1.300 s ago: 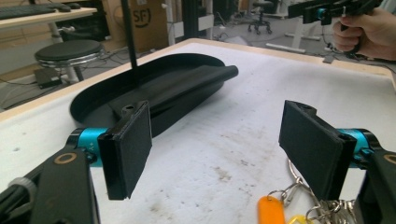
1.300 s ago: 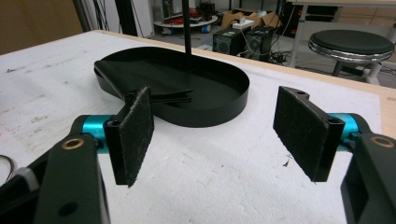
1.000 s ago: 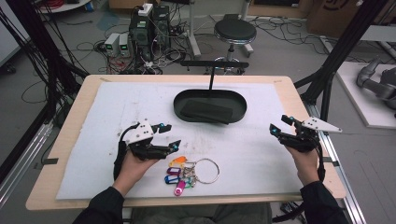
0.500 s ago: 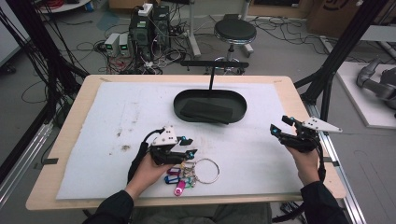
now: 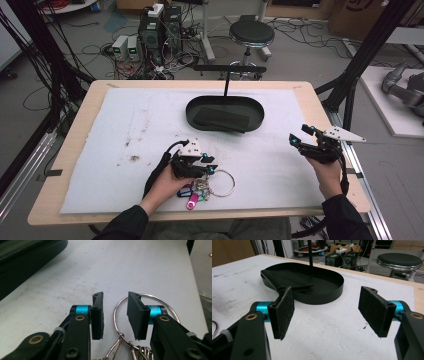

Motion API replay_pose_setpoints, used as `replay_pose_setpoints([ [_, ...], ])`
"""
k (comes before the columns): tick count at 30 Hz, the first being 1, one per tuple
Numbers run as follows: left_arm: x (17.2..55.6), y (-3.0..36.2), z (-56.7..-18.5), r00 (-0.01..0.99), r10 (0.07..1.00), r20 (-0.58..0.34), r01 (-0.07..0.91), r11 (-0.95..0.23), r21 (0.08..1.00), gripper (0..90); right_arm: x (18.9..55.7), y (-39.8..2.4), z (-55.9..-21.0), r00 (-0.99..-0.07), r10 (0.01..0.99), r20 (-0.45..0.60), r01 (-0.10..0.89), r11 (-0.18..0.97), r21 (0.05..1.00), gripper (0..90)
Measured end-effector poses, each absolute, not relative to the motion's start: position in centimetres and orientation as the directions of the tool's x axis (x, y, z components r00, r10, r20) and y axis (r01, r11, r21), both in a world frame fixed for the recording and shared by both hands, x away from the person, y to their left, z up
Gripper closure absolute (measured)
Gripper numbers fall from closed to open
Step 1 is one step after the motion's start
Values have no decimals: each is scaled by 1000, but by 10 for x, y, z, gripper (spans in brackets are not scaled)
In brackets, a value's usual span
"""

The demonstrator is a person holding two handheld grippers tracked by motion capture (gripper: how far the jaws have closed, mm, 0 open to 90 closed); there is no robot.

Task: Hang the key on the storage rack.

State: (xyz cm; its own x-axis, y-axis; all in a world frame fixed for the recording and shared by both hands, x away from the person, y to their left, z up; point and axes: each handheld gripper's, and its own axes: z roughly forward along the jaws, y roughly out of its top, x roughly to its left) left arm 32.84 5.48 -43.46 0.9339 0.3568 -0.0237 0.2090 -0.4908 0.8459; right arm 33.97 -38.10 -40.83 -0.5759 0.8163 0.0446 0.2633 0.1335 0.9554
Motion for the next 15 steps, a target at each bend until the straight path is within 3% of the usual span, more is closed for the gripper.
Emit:
replay_pose_setpoints([
  [15, 330, 37, -444, 939, 345, 3, 215, -592, 777, 722, 339, -382, -408, -578, 815, 48, 265, 132, 955, 297],
])
